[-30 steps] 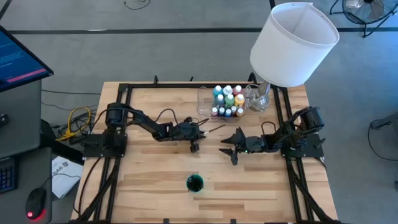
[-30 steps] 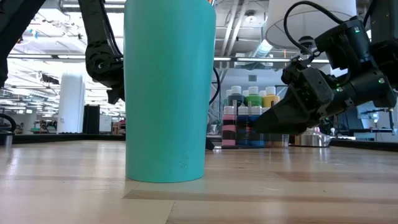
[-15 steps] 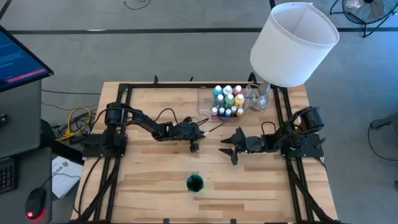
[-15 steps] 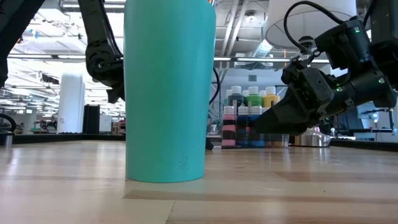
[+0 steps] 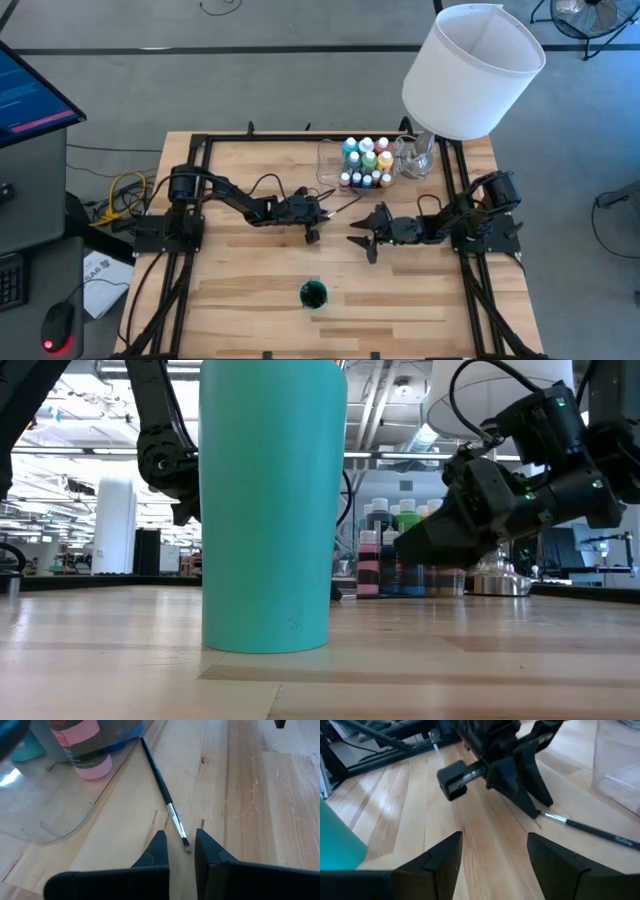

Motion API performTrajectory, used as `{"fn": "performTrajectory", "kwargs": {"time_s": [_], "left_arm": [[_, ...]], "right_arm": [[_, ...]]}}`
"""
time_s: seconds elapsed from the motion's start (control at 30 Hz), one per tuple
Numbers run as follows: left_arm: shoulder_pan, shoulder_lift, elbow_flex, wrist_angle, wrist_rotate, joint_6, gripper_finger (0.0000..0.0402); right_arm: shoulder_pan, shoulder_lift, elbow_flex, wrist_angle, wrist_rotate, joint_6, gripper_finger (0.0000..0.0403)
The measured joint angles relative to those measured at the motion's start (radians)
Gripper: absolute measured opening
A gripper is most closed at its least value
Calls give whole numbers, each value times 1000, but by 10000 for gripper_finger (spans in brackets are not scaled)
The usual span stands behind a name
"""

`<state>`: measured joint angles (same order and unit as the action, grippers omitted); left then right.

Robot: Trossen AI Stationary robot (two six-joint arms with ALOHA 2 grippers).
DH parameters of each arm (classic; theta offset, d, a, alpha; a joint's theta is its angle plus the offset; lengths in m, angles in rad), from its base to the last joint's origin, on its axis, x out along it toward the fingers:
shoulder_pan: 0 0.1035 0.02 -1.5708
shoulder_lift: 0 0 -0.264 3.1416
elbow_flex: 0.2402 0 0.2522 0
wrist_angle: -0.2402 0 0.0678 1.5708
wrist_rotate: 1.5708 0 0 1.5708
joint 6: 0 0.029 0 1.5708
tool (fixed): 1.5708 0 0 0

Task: Pick & Place Paint Supplies
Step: Put the silver paintbrush into the green cup

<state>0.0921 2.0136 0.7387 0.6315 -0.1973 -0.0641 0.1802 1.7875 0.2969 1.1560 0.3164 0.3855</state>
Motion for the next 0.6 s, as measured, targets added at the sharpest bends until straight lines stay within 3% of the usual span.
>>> {"fn": "performTrajectory", "kwargs": {"time_s": [0.3,0.6], "left_arm": [[-10,-34,-12,-2,8,17,0],[-30,-337,-143,-24,-47,58,0]], "right_arm": [[1,0,45,-70,0,-2,216],[-42,0,62,-131,0,-3,216]]}}
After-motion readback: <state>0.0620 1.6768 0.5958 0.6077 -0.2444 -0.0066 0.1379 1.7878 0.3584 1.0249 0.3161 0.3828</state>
